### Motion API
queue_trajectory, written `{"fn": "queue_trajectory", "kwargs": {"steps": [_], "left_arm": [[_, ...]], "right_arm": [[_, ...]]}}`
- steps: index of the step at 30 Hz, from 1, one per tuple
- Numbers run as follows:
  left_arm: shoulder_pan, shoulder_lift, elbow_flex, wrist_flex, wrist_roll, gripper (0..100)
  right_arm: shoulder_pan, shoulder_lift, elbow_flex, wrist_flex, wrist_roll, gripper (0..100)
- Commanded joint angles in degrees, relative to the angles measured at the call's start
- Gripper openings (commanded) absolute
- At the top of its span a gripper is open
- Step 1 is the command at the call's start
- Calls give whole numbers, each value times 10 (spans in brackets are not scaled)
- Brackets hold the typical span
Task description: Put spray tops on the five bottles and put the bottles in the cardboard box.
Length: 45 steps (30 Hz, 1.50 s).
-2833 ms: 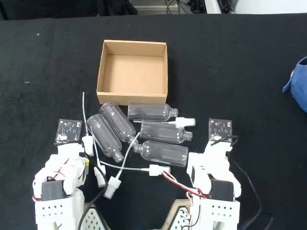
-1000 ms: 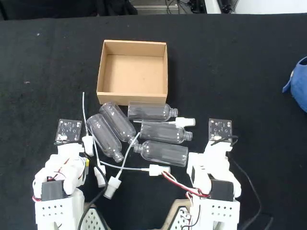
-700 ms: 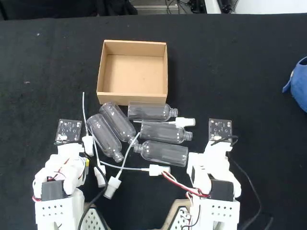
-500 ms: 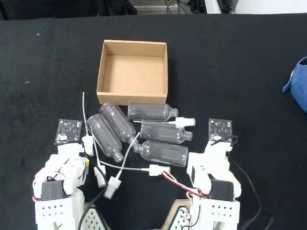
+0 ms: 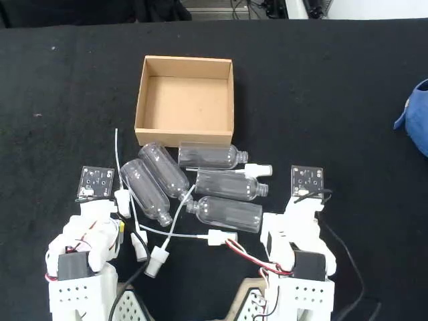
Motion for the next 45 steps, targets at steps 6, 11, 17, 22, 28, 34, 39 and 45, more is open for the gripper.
{"fn": "queue_trajectory", "kwargs": {"steps": [6, 11, 17, 22, 28, 34, 39, 45], "left_arm": [[-19, -6, 13, 2, -7, 30], [-128, -6, 13, -2, -4, 30], [-157, -6, 13, -15, -4, 30], [-157, -6, 13, -15, -4, 30], [-157, -6, 13, -16, -4, 30], [-157, -6, 13, -14, -4, 30], [-157, -6, 13, -14, -4, 30], [-159, -6, 13, -14, -3, 30]], "right_arm": [[10, -56, -3, 4, 4, 24], [10, -56, -3, 4, 4, 24], [10, -56, -3, 4, 4, 24], [10, -56, -3, 4, 4, 24], [10, -56, -3, 4, 4, 24], [10, -56, -3, 4, 4, 24], [10, -56, -3, 4, 4, 24], [10, -56, -3, 4, 4, 24]]}}
